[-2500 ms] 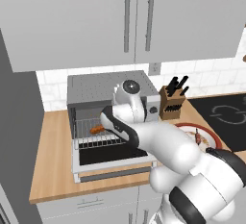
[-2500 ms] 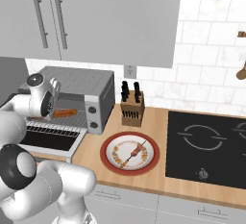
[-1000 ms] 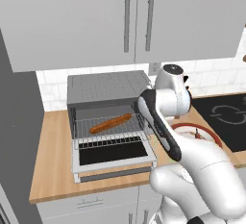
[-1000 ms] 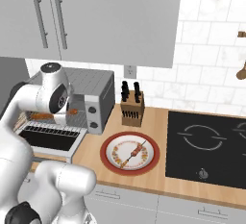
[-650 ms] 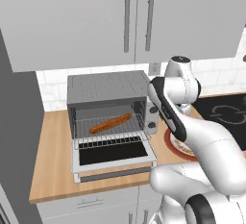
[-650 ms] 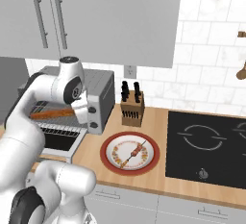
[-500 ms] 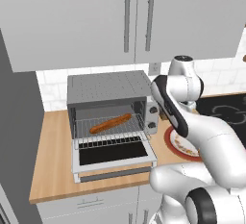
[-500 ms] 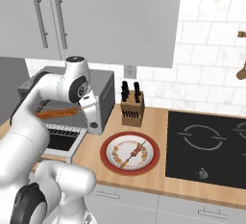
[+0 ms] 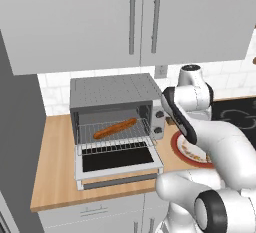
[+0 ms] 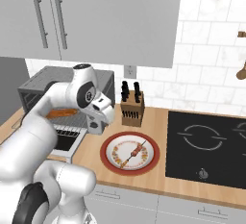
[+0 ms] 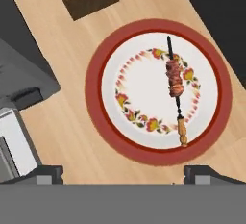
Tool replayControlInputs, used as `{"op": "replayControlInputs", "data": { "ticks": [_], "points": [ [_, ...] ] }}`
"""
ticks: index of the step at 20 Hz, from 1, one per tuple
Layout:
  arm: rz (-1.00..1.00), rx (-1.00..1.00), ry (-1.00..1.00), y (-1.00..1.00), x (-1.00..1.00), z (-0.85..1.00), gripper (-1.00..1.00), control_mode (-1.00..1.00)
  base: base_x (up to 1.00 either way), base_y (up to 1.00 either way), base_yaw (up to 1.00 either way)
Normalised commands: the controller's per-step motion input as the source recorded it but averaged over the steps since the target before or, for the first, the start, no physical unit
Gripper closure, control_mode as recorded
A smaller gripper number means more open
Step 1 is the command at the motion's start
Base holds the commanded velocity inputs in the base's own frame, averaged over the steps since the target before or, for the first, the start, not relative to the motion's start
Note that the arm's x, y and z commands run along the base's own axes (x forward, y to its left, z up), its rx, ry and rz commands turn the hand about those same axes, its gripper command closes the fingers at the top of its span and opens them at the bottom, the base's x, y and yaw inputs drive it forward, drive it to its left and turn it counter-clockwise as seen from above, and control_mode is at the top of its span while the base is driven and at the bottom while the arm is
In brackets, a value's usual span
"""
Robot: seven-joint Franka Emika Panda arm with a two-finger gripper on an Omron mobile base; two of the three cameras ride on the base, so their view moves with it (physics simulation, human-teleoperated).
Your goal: Pick up the kebab skewer and baguette bread, and place them inside the toaster oven. Close the toaster oven door and start by setting the timer.
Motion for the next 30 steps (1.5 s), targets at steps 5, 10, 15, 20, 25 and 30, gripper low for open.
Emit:
{"op": "replayControlInputs", "data": {
  "ticks": [5,10,15,20,25,30],
  "points": [
    [0.16,-0.02,-0.04,-0.68,0.0,-0.43,-1.0,-1.0,0.0,0.0,0.0],
    [0.02,0.1,-0.01,-0.74,0.0,-0.24,-1.0,-1.0,0.0,0.0,0.0],
    [0.0,0.12,-0.01,-0.52,0.18,-0.36,-1.0,-1.0,0.0,0.0,0.0],
    [0.0,0.05,0.0,-0.21,0.03,-0.25,-1.0,-1.0,0.0,0.0,0.0],
    [0.0,0.0,0.01,-0.01,0.08,-0.21,-1.0,-1.0,0.0,0.0,0.0],
    [0.0,0.0,0.03,0.0,0.11,-0.13,-1.0,-1.0,0.0,0.0,0.0]
  ]
}}
